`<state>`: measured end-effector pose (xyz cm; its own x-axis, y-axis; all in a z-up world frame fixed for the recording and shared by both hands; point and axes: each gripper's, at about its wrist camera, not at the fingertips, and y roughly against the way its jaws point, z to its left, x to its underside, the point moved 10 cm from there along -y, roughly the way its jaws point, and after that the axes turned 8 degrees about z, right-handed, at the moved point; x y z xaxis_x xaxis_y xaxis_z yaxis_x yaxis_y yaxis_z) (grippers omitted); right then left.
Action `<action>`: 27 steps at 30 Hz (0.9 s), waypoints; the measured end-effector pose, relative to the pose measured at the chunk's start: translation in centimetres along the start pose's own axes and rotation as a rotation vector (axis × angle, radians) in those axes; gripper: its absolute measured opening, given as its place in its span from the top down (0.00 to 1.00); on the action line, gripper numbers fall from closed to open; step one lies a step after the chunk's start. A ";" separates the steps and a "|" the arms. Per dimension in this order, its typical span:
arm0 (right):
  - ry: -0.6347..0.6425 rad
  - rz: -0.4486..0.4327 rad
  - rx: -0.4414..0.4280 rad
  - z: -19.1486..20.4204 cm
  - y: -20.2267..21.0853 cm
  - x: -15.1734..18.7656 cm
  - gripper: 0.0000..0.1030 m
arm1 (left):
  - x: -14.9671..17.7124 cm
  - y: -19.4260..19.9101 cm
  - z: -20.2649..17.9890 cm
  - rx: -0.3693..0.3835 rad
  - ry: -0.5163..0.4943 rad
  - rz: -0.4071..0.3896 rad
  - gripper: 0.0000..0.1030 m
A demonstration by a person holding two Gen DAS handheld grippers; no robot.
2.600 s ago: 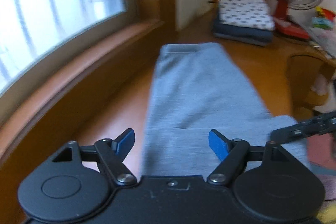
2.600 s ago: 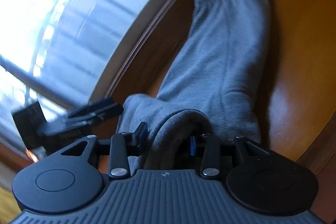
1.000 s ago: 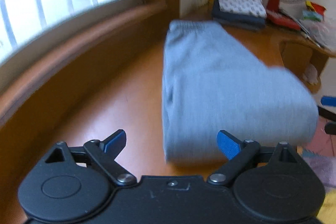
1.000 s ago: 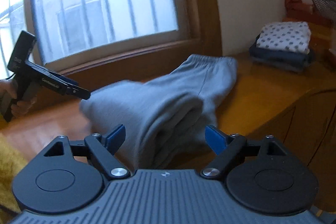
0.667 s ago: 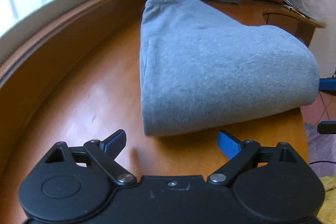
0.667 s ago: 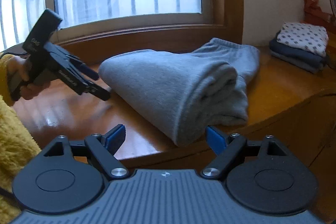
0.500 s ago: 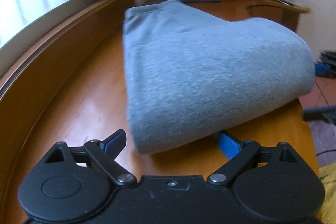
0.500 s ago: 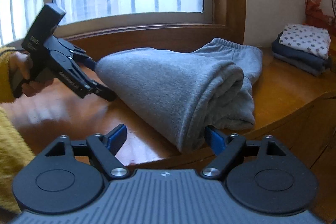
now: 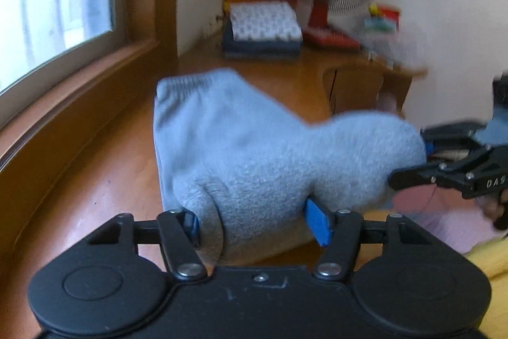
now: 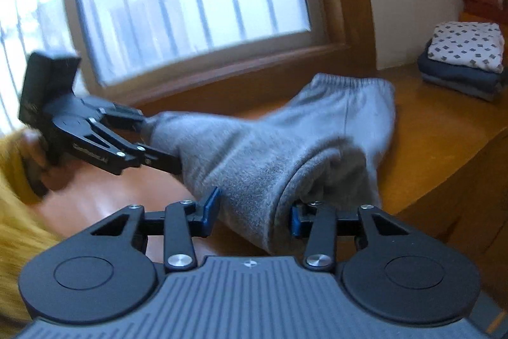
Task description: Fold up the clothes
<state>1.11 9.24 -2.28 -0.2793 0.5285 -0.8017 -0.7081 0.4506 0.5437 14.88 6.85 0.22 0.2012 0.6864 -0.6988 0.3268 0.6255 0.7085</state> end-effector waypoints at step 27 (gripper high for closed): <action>-0.171 0.009 0.083 -14.5 -16.5 -9.6 0.32 | -8.3 -10.0 10.6 -0.174 0.300 0.056 0.32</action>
<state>6.08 -13.71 -7.21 -0.1660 0.6438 -0.7470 -0.6482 0.4996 0.5747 19.71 -9.04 -2.13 -0.0743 0.7839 -0.6164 0.1557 0.6197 0.7692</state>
